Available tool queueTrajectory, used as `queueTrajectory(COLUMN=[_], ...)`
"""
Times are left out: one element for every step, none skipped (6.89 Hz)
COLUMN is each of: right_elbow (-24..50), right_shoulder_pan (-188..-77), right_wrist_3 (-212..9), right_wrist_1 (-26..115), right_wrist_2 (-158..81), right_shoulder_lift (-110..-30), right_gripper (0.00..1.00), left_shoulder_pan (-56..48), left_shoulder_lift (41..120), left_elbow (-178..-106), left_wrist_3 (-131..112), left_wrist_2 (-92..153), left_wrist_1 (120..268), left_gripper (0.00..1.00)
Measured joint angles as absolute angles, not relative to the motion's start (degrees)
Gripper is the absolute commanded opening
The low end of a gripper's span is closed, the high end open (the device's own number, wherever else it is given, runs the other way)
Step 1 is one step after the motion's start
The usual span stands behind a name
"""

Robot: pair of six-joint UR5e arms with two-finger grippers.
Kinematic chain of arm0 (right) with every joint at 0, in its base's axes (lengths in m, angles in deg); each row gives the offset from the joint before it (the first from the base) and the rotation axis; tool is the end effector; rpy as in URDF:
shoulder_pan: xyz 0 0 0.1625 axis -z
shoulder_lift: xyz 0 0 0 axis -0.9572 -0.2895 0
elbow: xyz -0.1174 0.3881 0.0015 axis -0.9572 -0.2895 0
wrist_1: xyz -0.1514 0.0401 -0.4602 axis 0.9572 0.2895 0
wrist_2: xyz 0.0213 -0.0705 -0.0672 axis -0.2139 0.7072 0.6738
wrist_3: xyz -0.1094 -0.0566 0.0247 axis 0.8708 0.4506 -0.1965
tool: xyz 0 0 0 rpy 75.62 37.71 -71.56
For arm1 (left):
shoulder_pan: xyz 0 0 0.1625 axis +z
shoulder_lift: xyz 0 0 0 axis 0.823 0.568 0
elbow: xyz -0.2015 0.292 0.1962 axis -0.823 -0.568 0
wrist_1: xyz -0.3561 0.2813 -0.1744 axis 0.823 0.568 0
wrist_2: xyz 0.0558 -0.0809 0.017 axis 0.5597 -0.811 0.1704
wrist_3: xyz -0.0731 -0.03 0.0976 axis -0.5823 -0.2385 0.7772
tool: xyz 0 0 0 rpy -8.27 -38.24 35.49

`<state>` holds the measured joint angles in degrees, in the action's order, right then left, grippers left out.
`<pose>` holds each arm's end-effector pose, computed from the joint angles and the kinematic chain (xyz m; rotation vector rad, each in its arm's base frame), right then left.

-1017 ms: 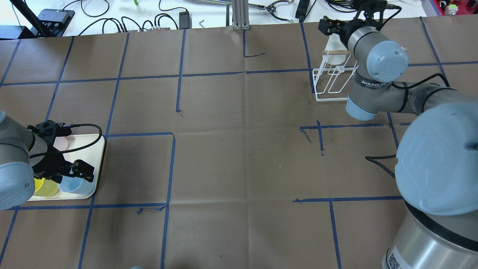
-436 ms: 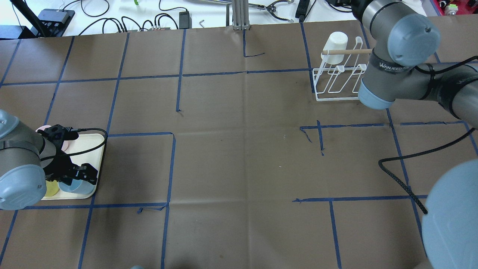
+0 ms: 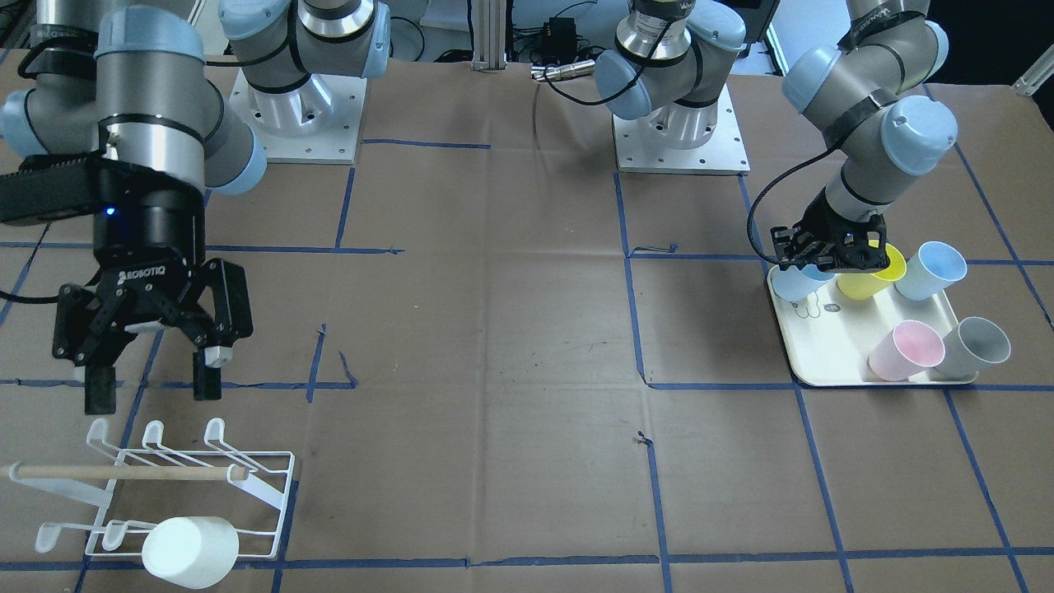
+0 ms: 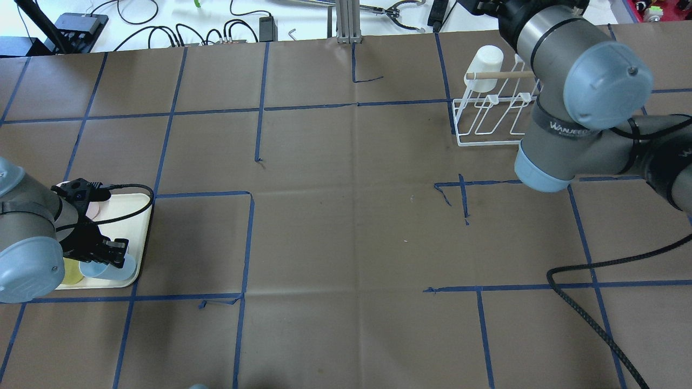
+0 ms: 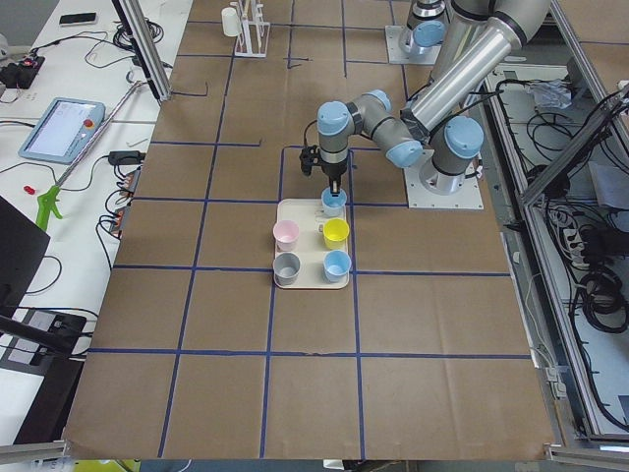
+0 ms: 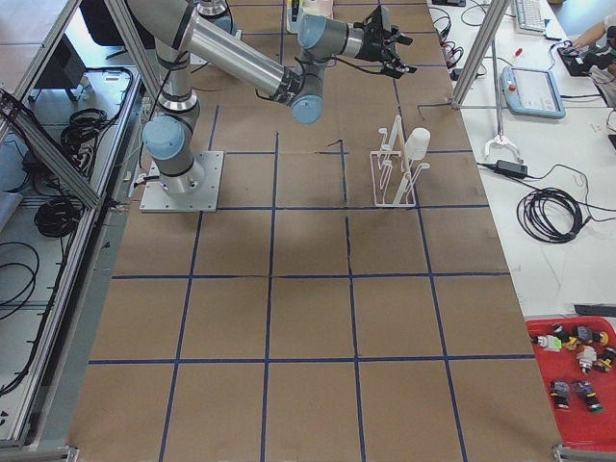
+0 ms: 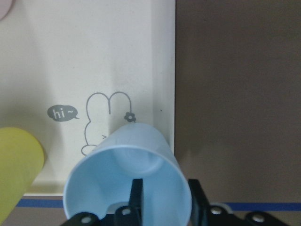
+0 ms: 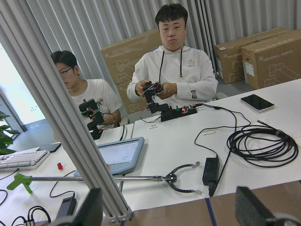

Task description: Transfer IKEA cup to right arm and place on rack

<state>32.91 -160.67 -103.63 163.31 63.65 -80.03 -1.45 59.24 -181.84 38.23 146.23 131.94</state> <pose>0.1304 -0.6155 0.3679 0.2577 2.2831 -1.6430 0.1379 -0.4381 0.1417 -0.0050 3.1084 0.1346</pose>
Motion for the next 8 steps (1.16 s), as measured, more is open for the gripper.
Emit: queueTrajectory(right_elbow=[35.80,38.66,40.97,42.47,43.21,43.63,43.93,44.06], right_shoulder_pan=[-161.77,-162.94,-164.39,-165.55,-166.12,-166.33,-166.39,-166.41], right_wrist_3=[-109.84,-116.78,-124.07,-131.90,-139.74,-147.12,-152.95,-156.92], right_wrist_1=[163.35,163.45,163.73,164.24,165.10,166.30,167.14,168.52], right_wrist_2=[62.96,61.51,59.87,58.78,58.12,56.72,54.94,54.02], right_shoulder_lift=[-83.06,-85.59,-87.25,-87.94,-87.93,-87.64,-87.15,-86.42], right_gripper=[1.00,1.00,1.00,1.00,1.00,1.00,1.00,1.00], left_shoulder_pan=[-1.45,-1.59,-1.97,-2.69,-4.29,-6.71,-9.45,-11.76], left_shoulder_lift=[59.04,58.85,58.72,58.77,59.03,59.68,61.10,63.01], left_elbow=[-181.33,-179.74,-176.41,-171.20,-164.34,-157.21,-150.05,-144.00], left_wrist_3=[38.19,38.12,38.01,37.87,37.68,37.27,36.67,36.28], left_wrist_2=[146.20,146.12,145.99,145.75,145.49,145.38,144.92,142.57], left_wrist_1=[132.02,133.14,136.91,143.39,151.26,158.19,163.78,167.18], left_gripper=[0.00,0.00,0.00,0.00,0.00,0.00,0.00,0.00])
